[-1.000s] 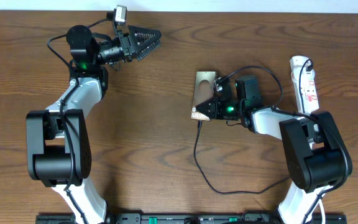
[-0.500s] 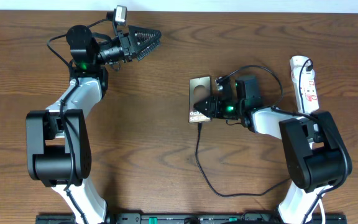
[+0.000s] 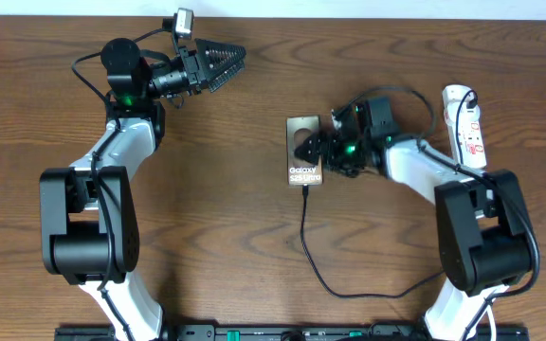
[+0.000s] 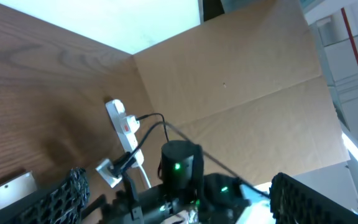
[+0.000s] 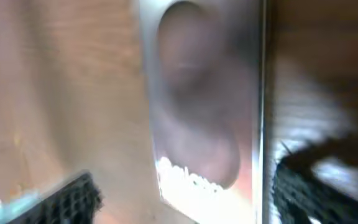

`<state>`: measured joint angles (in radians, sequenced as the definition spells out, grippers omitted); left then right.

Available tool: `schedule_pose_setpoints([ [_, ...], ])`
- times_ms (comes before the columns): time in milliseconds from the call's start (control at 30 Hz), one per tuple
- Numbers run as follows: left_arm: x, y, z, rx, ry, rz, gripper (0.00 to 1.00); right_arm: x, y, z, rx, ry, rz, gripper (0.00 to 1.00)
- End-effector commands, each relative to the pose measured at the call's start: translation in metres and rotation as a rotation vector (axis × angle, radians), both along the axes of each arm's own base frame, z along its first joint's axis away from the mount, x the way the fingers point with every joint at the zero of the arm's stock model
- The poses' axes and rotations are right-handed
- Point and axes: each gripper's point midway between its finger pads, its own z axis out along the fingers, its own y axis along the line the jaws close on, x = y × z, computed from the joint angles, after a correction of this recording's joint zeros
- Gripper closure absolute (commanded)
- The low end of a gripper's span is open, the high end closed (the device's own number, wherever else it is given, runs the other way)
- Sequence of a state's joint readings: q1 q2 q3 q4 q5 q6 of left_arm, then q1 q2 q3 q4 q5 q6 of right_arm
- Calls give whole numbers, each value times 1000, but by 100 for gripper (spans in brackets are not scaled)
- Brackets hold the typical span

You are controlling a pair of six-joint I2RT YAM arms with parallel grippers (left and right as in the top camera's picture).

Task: Plug charger to phone and switch on socket

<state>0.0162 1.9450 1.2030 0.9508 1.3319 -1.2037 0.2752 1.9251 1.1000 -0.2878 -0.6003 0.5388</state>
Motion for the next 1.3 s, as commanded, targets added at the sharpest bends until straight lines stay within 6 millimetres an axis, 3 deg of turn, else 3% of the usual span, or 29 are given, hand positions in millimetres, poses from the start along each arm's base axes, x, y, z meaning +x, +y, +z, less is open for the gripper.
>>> schedule_pose_setpoints([
  [0, -2, 1, 13, 3, -44, -1, 7, 35, -28, 25, -243, -130, 6, 10],
  [100, -2, 1, 13, 3, -44, -1, 7, 54, -29, 62, -295, -219, 80, 5],
  [167, -2, 1, 13, 3, -44, -1, 7, 73, -43, 88, -374, -291, 81, 1],
  [233, -2, 1, 13, 3, -44, -1, 7, 92, -62, 108, -457, -362, 57, 1],
  [367, -2, 1, 13, 3, -44, -1, 7, 122, -111, 131, -600, -435, -72, 1],
  [567, -2, 1, 13, 3, -44, -1, 7, 140, -192, 137, -728, -433, -254, 1],
  [733, -2, 1, 13, 3, -44, -1, 7, 145, -267, 144, -755, -424, -407, 1],
  [900, -2, 1, 13, 3, -44, -1, 7, 145, -326, 153, -777, -434, -532, 1],
  [1100, -2, 1, 13, 3, -44, -1, 7, 127, -380, 149, -798, -379, -637, 1],
  [1267, -2, 1, 13, 3, -44, -1, 7, 100, -408, 125, -810, -274, -671, 1],
])
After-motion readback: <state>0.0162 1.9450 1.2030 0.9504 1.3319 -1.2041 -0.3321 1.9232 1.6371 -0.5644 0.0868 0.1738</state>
